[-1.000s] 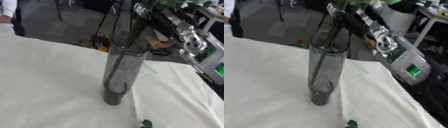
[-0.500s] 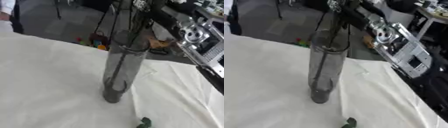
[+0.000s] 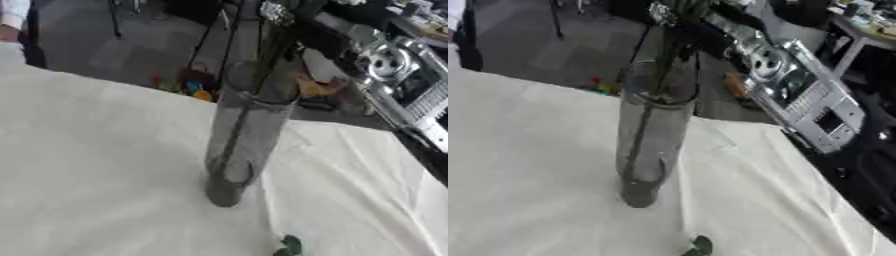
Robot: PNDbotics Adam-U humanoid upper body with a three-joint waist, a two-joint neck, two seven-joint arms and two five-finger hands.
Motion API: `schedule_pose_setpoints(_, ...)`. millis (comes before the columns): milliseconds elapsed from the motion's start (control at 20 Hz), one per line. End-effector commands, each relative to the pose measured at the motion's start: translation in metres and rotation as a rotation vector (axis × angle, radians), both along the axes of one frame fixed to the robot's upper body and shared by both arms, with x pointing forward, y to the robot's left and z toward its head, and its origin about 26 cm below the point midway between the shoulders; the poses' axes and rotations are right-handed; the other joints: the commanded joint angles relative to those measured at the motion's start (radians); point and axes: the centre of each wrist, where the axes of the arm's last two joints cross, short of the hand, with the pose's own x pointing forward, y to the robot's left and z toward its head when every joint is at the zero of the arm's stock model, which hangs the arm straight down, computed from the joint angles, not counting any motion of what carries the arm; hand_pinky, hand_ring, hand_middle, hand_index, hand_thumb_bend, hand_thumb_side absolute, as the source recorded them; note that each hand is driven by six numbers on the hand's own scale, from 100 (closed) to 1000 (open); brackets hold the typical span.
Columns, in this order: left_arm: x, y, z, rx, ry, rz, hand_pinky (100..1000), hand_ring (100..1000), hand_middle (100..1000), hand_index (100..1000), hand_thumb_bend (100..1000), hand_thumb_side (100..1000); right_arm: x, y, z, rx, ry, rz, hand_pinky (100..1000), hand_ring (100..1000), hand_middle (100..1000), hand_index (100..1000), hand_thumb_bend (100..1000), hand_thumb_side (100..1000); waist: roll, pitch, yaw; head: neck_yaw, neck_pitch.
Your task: Arrange flowers into the vase.
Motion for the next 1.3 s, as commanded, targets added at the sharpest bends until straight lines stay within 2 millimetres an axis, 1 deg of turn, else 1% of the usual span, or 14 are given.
schedule_pose_setpoints(50,-0.004,0.002,0.008,0.012,-0.029,0.010,799,878,867,947,100,1000,-0.002,-0.004,0.007,-0.002,-0.040,-0.012,792,707,570,346,100,1000,0.014,-0.023,0.000,-0.006,-0.011)
schedule_pose_setpoints(100,-0.004,0.002,0.008,0.012,-0.029,0.009,799,878,867,948,100,1000,-0.002,-0.004,0.006,-0.005,-0.044,-0.014,793,711,579,408,100,1000,0.014,-0.022,0.000,-0.006,-0.011)
schedule_pose_setpoints(200,-0.004,0.002,0.008,0.012,-0.029,0.009,799,878,867,948,100,1000,-0.002,-0.004,0.005,-0.018,-0.050,-0.015,795,719,591,458,100,1000,0.014,-0.021,-0.001,-0.007,-0.010)
schedule_pose_setpoints(250,-0.004,0.002,0.008,0.012,-0.028,0.009,799,878,867,948,100,1000,-0.001,-0.004,0.005,-0.026,-0.050,-0.015,799,730,608,543,100,1000,0.015,-0.021,-0.001,-0.007,-0.010)
schedule_pose_setpoints(300,-0.004,0.002,0.008,0.013,-0.028,0.010,799,878,867,947,100,1000,-0.001,-0.004,0.005,-0.040,-0.047,-0.014,800,734,614,563,100,1000,0.015,-0.022,-0.002,-0.008,-0.009)
schedule_pose_setpoints(350,-0.004,0.002,0.008,0.012,-0.027,0.010,799,878,867,947,100,1000,-0.001,-0.004,0.004,-0.055,-0.040,-0.013,803,741,627,610,100,1000,0.015,-0.022,-0.003,-0.008,-0.009)
schedule_pose_setpoints(500,-0.004,0.003,0.007,0.012,-0.025,0.012,799,878,867,948,100,1000,-0.001,-0.007,0.006,-0.086,-0.024,-0.016,804,744,633,623,100,1000,0.015,-0.023,-0.006,-0.008,-0.008)
schedule_pose_setpoints(550,-0.004,0.003,0.007,0.012,-0.024,0.012,799,878,867,948,100,1000,-0.001,-0.007,0.007,-0.092,-0.020,-0.017,807,756,647,663,100,1000,0.015,-0.024,-0.006,-0.008,-0.009)
schedule_pose_setpoints(750,-0.004,0.003,0.008,0.013,-0.024,0.013,799,878,867,948,100,1000,0.000,-0.009,0.006,-0.127,0.017,-0.008,818,781,676,710,100,1000,0.017,-0.027,-0.008,-0.009,-0.011)
schedule_pose_setpoints(1300,-0.004,0.003,0.007,0.011,-0.022,0.013,799,878,866,948,100,1000,0.000,-0.014,0.008,-0.183,0.069,-0.003,825,803,706,748,100,1000,0.021,-0.034,-0.016,-0.008,-0.009)
